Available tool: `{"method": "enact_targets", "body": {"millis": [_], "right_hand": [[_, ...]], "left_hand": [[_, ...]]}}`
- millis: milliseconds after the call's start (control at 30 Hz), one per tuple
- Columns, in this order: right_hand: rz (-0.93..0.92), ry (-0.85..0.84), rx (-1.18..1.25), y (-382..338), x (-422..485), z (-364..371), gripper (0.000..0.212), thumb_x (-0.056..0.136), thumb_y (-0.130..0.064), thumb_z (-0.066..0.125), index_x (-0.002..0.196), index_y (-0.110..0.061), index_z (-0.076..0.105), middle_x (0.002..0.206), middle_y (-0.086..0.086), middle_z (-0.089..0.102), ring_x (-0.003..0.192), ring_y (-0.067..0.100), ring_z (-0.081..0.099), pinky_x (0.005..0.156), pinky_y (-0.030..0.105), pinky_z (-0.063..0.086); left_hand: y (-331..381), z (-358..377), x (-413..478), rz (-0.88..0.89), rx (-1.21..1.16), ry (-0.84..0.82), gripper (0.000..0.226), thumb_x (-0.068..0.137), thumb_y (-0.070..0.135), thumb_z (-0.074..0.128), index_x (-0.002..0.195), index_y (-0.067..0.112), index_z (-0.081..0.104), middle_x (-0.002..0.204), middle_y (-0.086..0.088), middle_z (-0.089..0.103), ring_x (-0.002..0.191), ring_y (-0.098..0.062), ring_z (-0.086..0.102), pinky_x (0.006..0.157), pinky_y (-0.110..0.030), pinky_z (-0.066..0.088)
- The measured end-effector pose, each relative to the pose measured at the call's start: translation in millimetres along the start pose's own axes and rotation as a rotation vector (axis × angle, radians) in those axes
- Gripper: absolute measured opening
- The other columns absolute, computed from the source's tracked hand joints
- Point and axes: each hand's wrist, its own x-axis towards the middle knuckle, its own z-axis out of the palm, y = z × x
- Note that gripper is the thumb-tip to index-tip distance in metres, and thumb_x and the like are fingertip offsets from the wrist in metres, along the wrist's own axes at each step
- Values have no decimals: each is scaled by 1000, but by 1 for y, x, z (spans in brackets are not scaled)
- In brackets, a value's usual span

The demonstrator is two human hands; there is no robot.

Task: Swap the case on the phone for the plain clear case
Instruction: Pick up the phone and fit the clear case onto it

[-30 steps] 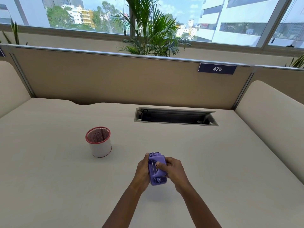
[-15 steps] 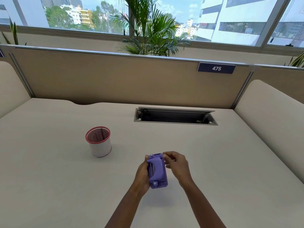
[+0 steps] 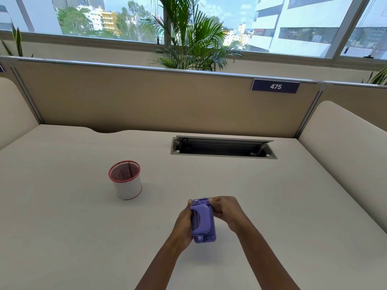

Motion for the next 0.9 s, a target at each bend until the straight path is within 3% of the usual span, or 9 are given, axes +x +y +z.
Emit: {"method": "enact_targets", "body": {"millis": [100,233,333,400,567,700,767,900], "right_hand": [[19,28,5,-2,0,0,19,85,6,49,71,-1,61,74,10,63,67,18,60,61,21,50],[-35,95,-57,-2,0,-1,17,81,2,59,67,-7,63,69,6,61,63,14,54,58,19,47],[-22,-26,-86,2,-6,0,7,84,0,58,86,-2,64,75,6,63,66,12,59,55,13,49],[16,-65,-122,7,-9,0,14,84,-2,59,98,-3,61,81,7,63,69,13,59,59,16,50],[96,-145,-181,19,-17,-5,9,86,-8,59,93,-4,64,82,9,63,70,13,61,61,17,53],[64,-162,-139,24,-16,-2,21,86,-2,59,102,10,65,75,8,64,66,13,62,60,15,55],[38,-99,-132,25,-15,0,18,84,2,59,98,11,66,74,8,64,66,15,61,59,14,55],[42,-3,-154,25,-15,5,14,82,6,57,74,-2,66,74,9,64,65,17,61,61,18,54]], "left_hand": [[-2,-2,-2,-7,49,-62,30,100,27,31,86,16,55,55,11,72,51,-3,68,52,-19,56],[-2,2,-4,-4,-24,6,30,99,27,35,83,13,55,48,5,69,44,-8,66,46,-21,54],[1,5,1,-47,-217,117,33,96,31,42,76,7,53,45,-6,62,49,-20,58,51,-27,50],[2,1,8,-41,-286,164,32,95,33,44,76,9,53,45,-6,60,48,-18,56,46,-24,50],[4,-14,16,31,-343,173,32,96,36,41,78,12,54,38,1,60,30,-11,56,36,-20,49],[4,-16,17,58,-329,159,34,97,38,37,80,15,56,51,-4,64,44,-18,60,38,-20,51],[3,-16,18,71,-330,161,35,98,38,36,81,15,56,56,-5,62,52,-19,57,38,-20,51],[0,-17,19,81,-320,122,35,97,38,35,83,14,56,44,1,64,36,-11,60,39,-21,52]]}}
